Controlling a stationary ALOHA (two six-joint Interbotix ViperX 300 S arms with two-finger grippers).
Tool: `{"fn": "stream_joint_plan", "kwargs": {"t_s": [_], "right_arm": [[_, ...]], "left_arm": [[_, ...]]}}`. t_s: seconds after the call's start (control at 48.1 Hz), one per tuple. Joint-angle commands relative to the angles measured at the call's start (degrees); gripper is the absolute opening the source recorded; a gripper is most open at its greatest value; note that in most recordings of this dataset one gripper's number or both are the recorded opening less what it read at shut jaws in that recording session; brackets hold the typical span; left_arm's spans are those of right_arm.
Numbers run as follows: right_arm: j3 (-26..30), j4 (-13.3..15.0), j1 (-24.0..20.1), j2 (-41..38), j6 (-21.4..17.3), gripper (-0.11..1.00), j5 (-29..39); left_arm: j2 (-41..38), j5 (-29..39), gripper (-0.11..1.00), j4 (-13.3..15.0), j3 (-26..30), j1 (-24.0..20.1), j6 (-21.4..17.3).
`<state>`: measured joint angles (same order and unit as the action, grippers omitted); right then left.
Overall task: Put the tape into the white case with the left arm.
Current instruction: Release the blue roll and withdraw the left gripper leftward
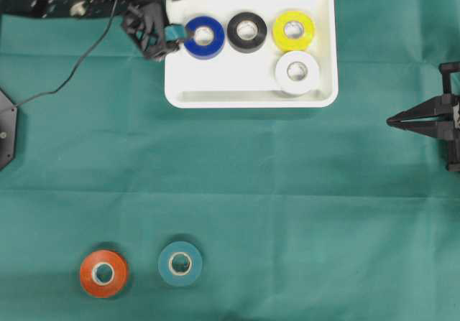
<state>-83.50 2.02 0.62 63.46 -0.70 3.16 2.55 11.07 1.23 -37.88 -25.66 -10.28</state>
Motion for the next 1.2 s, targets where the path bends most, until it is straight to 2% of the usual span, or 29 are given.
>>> {"fn": "stream_joint_plan", "kwargs": {"t_s": [0.0, 0.561, 1.184], "right_arm": [[0.6, 0.1, 0.0, -0.4, -0.1, -0.09, -0.7], [0.6, 0.1, 0.1, -0.4, -0.1, -0.09, -0.7], [0.6, 0.1, 0.0, -0.4, -0.1, -0.09, -0.6]], "left_arm": [[4.1, -0.2, 0.94, 0.2, -1.1, 1.4, 0.1], [16.5, 5.3, 0.94, 0.2, -9.8, 10.9, 0.1], [30.1, 5.6, 0.94, 0.2, -19.9, 22.6, 0.1]]}}
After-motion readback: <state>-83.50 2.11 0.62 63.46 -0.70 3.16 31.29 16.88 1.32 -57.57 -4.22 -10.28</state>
